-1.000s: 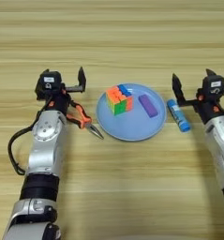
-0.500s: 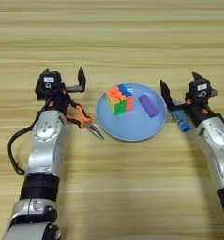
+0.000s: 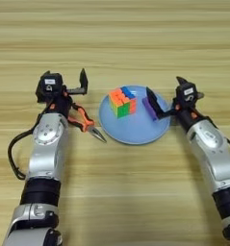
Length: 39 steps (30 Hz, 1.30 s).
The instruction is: Move the objects on the table
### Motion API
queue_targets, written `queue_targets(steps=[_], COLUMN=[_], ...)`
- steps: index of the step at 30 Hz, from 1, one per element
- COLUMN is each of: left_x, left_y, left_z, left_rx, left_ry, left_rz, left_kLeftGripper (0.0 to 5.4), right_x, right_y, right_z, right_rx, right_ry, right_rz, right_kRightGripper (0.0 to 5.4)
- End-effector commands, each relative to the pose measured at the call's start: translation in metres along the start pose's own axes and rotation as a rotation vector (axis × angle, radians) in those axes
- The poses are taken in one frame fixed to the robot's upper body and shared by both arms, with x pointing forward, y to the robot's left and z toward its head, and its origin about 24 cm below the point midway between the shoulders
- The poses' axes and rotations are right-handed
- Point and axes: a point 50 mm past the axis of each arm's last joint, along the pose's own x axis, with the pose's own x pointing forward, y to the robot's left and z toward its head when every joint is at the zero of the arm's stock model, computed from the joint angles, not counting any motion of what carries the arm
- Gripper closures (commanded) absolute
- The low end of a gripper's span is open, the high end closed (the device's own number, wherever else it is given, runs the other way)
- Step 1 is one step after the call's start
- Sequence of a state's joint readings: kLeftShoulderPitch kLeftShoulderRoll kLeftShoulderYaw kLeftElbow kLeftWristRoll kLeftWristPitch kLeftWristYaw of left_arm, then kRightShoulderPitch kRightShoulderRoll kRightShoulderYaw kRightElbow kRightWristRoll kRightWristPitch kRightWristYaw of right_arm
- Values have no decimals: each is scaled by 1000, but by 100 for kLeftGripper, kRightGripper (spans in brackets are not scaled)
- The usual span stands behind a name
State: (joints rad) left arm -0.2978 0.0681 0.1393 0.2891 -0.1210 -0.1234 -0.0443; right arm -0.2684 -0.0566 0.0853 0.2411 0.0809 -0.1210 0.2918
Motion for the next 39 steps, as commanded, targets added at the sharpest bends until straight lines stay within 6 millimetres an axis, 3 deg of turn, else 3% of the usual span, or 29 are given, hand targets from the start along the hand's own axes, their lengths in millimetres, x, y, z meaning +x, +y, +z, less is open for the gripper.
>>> queue_targets(steps=[1,19,39], left_x=[-1,1,2], left_y=[1,2,5], left_z=[-1,-4,-6], left_rx=[7,9,11], left_ry=[12,24,33], left_rz=[3,6,9], left_kLeftGripper=[0,0,0], right_x=[7,28,40], right_y=[11,35,56], right_z=[1,-4,-27], right_rx=[19,228,240], right_ry=[-16,-4,87], right_rz=[65,199,251], right_kRightGripper=[3,3,3])
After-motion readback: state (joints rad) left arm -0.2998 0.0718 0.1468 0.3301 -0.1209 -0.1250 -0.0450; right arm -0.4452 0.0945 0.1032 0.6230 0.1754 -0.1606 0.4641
